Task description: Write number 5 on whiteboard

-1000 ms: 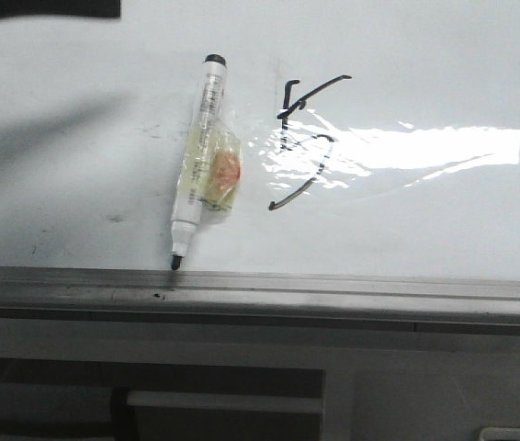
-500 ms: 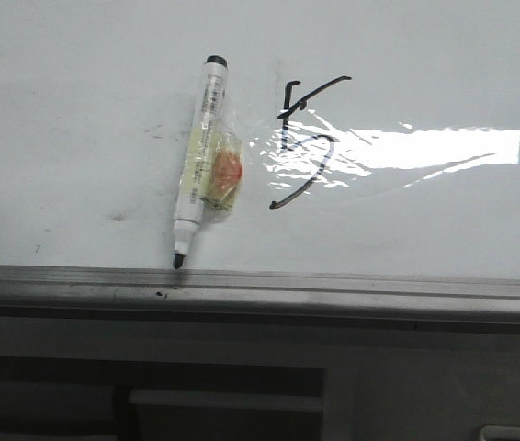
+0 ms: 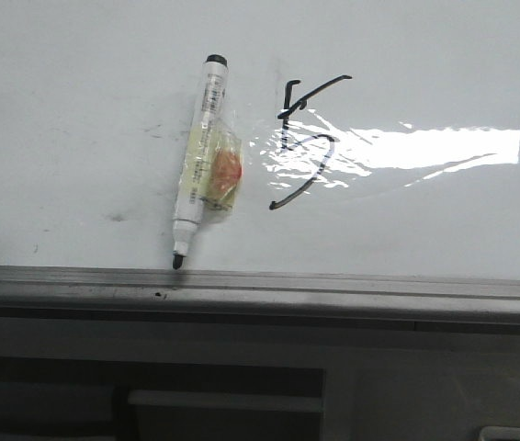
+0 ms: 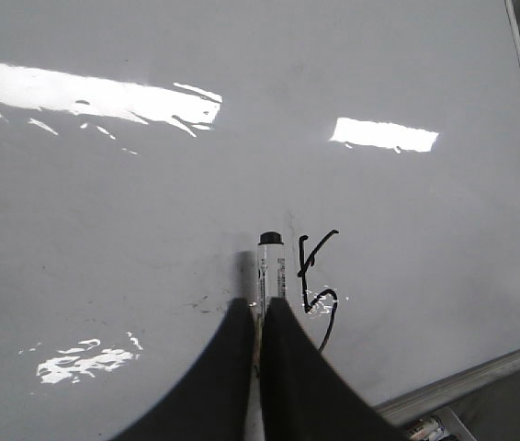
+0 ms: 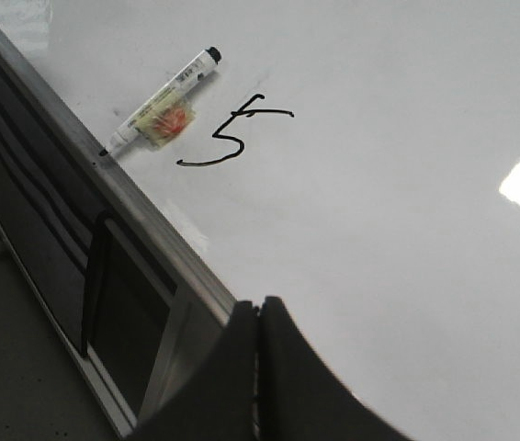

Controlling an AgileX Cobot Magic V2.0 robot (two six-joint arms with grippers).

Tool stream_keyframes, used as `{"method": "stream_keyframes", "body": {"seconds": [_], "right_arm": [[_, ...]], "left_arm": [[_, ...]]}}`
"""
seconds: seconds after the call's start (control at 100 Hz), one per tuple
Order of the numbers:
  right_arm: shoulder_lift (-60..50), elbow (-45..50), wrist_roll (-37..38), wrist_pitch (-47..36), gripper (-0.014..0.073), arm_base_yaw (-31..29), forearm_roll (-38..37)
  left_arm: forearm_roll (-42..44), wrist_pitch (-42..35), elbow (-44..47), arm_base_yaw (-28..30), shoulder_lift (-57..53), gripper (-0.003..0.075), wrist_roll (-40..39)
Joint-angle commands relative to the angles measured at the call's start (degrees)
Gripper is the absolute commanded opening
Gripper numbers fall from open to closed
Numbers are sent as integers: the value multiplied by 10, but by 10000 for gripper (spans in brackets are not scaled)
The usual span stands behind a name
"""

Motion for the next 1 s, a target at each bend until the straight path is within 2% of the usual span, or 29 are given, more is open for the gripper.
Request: {"method": "stream_keyframes", "body": {"seconds": [0.0, 0.3, 0.38, 0.49, 0.62, 0.72, 0.78, 0.99], "right_arm": [[5, -11, 2, -47, -64, -1, -5], [5, -11, 2, -47, -64, -1, -5], [5, -11, 2, -47, -64, -1, -5], [5, -11, 2, -47, -64, -1, -5], [5, -11, 2, -47, -64, -1, -5], [5, -11, 2, -47, -64, -1, -5], [5, -11, 2, -47, -64, -1, -5], [5, -11, 2, -47, -64, -1, -5]], "left_arm": [[9, -9, -14, -4, 3, -20, 0], [26, -15, -8, -4, 1, -20, 10], [74, -81, 8, -4, -3, -20, 43], [87, -182, 45, 21, -17, -20, 44], [92, -209, 100, 97, -64, -20, 44], [134, -164, 141, 172, -128, -20, 43], [171, -106, 156, 222, -176, -20, 43], [196, 66, 181, 380, -317, -20, 43]]}}
